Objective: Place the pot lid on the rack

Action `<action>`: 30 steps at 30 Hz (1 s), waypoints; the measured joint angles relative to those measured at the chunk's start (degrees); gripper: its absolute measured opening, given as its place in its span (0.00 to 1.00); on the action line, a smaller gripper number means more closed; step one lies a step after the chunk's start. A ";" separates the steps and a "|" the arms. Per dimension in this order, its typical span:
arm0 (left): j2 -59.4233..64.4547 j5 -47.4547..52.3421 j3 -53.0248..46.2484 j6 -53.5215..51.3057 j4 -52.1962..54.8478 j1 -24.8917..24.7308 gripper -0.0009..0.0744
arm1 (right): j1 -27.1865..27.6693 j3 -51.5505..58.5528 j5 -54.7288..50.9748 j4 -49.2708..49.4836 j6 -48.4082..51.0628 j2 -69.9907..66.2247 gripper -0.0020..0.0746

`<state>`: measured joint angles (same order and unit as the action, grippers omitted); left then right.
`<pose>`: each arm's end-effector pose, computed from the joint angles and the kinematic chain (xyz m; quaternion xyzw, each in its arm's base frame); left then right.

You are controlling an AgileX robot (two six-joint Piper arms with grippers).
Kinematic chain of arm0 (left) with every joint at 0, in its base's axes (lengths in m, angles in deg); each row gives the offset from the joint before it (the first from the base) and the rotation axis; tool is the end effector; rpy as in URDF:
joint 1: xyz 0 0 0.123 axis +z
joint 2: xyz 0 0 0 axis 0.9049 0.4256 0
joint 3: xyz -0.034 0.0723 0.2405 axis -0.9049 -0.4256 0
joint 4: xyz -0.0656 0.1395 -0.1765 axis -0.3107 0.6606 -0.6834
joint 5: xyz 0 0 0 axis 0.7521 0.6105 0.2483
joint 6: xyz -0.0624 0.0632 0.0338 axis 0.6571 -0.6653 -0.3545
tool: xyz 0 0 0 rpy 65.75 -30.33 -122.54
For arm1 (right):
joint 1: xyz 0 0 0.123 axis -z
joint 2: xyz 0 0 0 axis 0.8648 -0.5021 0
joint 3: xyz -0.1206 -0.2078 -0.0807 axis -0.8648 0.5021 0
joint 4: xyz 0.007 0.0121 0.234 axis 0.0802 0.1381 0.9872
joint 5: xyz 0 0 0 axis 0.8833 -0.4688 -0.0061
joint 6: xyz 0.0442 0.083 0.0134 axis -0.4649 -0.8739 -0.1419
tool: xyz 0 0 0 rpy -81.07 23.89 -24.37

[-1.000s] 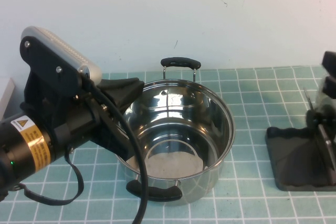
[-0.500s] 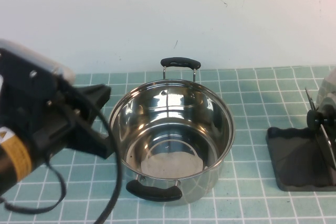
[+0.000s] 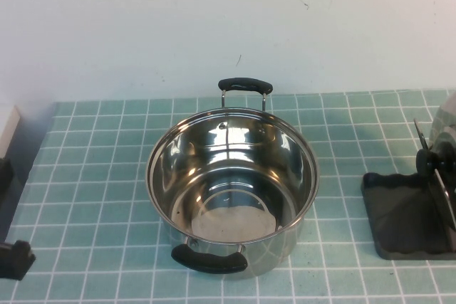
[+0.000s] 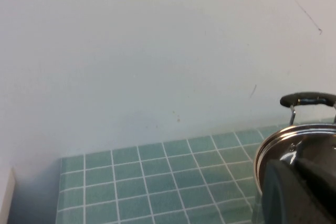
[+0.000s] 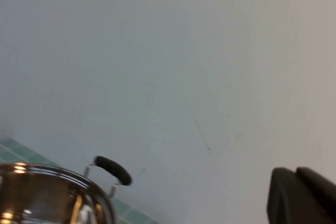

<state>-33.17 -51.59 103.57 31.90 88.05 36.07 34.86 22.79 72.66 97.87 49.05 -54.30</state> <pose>0.1219 -0.0411 0.2943 0.0649 0.7378 -0.1164 0.6617 0.1090 0.0509 0.3158 -0.2348 0.6422 0.0625 0.7270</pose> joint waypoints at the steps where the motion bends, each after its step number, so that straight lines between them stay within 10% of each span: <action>1: -1.37 0.00 -0.59 0.00 -0.04 0.00 0.01 | 0.00 0.00 1.27 0.00 2.13 0.00 0.02; 11: -7.99 0.24 -4.51 0.03 -0.04 0.00 0.01 | 0.00 0.00 16.61 0.29 13.37 0.08 0.02; 21: -8.09 0.37 -4.60 0.03 -0.13 0.00 0.01 | 0.00 0.00 -6.15 0.31 10.21 0.08 0.02; 30: -8.09 0.37 -4.60 0.03 -0.13 0.00 0.01 | 0.00 0.24 -3.75 -0.42 8.50 0.08 0.02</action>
<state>-41.26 -51.22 98.97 31.94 87.91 36.07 34.86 23.02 68.91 97.45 57.56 -54.21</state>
